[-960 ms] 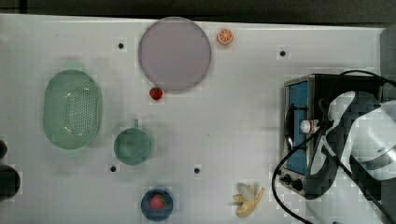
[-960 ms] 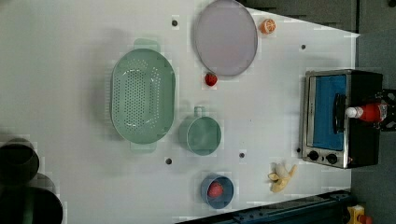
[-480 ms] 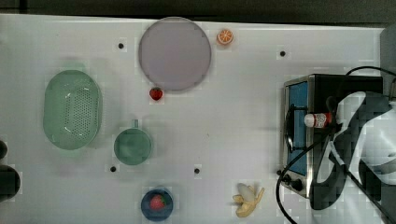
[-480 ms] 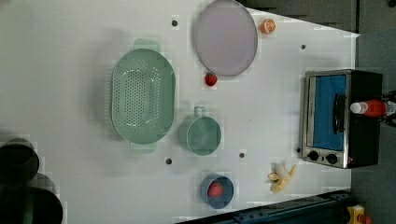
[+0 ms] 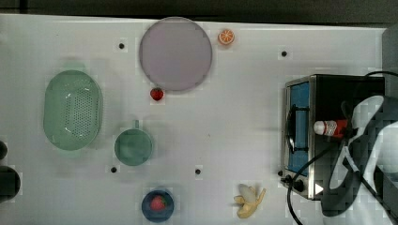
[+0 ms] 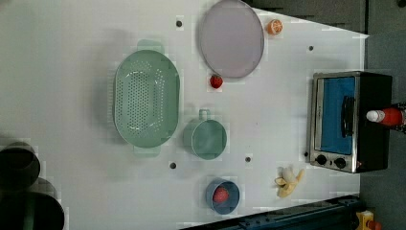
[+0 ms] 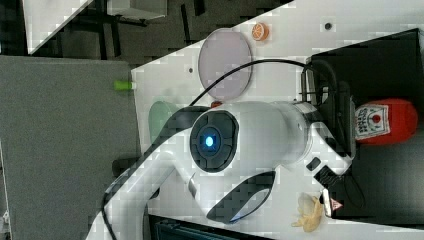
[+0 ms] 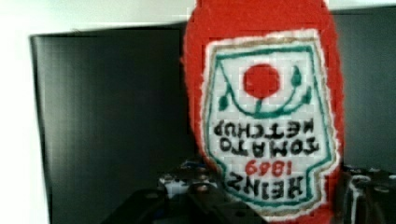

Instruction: Pick Ketchup from oven and place it on table.

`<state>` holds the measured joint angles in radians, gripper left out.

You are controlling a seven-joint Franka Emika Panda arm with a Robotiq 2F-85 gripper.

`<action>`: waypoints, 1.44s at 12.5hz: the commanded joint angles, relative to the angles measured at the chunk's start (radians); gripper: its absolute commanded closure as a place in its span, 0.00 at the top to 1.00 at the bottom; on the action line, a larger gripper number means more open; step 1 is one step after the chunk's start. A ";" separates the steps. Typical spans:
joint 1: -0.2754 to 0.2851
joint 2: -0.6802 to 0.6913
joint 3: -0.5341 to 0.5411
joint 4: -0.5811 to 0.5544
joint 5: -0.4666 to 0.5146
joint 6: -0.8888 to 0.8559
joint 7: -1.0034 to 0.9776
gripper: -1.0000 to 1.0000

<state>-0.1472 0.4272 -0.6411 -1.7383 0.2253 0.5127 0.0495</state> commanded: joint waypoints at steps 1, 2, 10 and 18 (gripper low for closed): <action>0.048 -0.117 0.023 0.141 -0.089 -0.155 0.009 0.64; 0.065 -0.130 0.024 0.179 -0.120 -0.197 0.009 0.64; 0.216 -0.254 0.178 0.252 -0.154 -0.469 0.002 0.64; 0.291 -0.261 0.424 0.115 -0.155 -0.444 0.007 0.64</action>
<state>0.1591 0.1761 -0.2139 -1.6094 0.0908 0.0597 0.0488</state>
